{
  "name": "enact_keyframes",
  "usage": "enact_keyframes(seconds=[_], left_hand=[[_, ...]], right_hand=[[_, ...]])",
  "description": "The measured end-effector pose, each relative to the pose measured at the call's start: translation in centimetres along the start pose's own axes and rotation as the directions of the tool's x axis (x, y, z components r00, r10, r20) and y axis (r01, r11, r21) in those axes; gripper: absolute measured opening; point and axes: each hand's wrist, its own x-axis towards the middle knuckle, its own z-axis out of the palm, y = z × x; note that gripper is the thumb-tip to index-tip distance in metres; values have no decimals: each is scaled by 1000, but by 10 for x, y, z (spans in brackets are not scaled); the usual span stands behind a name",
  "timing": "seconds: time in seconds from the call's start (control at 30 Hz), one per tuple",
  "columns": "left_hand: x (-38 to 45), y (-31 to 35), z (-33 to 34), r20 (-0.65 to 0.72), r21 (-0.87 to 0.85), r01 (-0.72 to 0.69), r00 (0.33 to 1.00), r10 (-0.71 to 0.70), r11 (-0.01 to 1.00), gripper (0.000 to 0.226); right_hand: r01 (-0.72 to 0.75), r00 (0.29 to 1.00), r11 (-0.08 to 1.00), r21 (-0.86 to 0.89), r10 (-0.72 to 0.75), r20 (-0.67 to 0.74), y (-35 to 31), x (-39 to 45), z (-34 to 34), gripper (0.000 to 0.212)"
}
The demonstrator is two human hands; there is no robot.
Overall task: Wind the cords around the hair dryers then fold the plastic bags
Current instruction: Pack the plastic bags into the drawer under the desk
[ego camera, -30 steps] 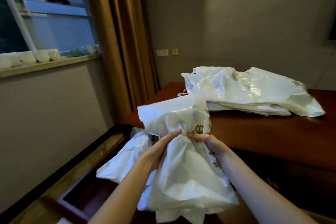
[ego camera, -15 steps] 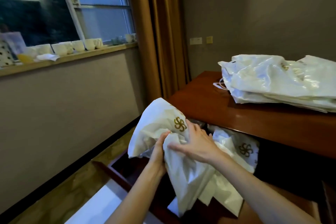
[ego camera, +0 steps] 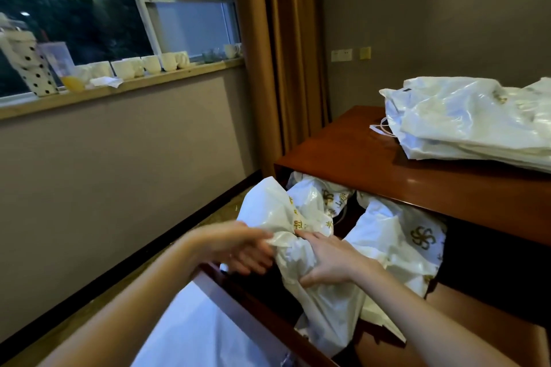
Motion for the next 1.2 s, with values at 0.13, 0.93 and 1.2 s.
enact_keyframes(seconds=[0.13,0.93,1.2], left_hand=[[12,17,-9,-517,295,-314,742,427,902,19],[68,-43,-5,-299,796,-84,807,510,600,64],[87,-24,-10,-331,871,159,889,316,465,65]], right_hand=[[-3,1000,1000,-13,3,29,-1,3,-2,105],[-83,917,996,13,82,-392,-59,-1,63,89],[61,981,998,22,-56,-188,-52,-11,43,90]])
